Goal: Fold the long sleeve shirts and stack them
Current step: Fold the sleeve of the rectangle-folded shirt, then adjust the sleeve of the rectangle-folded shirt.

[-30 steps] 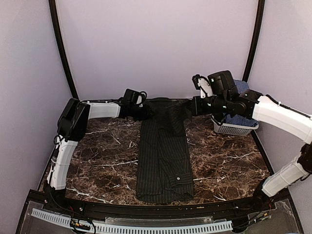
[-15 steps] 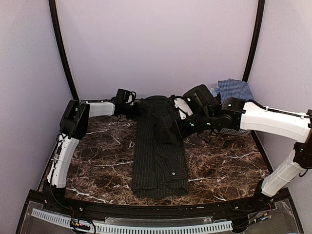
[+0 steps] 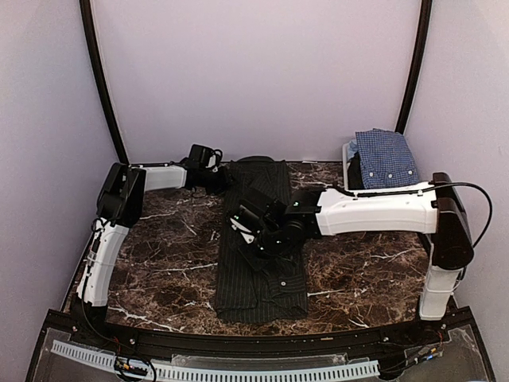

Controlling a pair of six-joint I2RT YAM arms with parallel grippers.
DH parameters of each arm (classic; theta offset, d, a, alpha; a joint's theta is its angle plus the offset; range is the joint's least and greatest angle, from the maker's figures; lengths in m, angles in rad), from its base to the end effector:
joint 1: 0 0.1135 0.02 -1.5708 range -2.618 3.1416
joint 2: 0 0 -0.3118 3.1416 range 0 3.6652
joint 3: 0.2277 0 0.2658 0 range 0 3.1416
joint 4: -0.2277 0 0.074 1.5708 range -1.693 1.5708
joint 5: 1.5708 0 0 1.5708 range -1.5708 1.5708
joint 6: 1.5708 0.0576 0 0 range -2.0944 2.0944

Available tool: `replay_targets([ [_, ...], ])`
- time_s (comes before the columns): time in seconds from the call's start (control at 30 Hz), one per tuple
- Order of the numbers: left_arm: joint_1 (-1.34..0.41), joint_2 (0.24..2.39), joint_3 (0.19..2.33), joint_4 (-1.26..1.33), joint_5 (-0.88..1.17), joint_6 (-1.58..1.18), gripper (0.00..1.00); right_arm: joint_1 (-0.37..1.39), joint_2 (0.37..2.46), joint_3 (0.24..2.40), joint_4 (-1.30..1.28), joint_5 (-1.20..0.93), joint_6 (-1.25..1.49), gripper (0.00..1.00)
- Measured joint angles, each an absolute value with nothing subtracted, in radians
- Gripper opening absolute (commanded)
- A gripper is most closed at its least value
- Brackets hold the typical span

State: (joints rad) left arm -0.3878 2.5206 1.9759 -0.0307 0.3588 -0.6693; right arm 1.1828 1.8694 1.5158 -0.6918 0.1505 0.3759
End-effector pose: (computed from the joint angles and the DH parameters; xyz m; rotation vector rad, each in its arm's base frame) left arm 0.5788 -0.2583 0.1424 -0.0968 2.2740 -0.9753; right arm 0.1749 0.4050 0.2648 -0.9880 2.4509 0.3576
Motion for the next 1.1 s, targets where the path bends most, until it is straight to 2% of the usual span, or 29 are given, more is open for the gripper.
replay_targets([
  [0.2,-0.388,2.506,1.975,-0.059,0.389,-0.642,0.52,1.187,1.907,1.530,-0.685,0.120,0.381,0.44],
  [0.3,-0.388,2.488,1.974,-0.067,0.408,-0.622,0.55,1.187,1.906,1.530,-0.666,0.110,0.389,0.52],
  [0.5,-0.388,2.404,1.959,-0.102,0.439,-0.588,0.54,1.154,1.856,1.475,-0.595,0.099,0.424,0.53],
  [0.63,-0.388,2.294,1.876,-0.112,0.447,-0.571,0.52,1.047,1.767,1.354,-0.486,0.062,0.472,0.50],
  [0.87,-0.388,2.072,1.591,-0.091,0.461,-0.572,0.51,0.825,1.713,1.196,-0.276,-0.060,0.551,0.48],
  [1.1,-0.388,1.863,1.291,-0.083,0.487,-0.607,0.50,0.706,1.737,1.135,-0.107,-0.189,0.613,0.47],
])
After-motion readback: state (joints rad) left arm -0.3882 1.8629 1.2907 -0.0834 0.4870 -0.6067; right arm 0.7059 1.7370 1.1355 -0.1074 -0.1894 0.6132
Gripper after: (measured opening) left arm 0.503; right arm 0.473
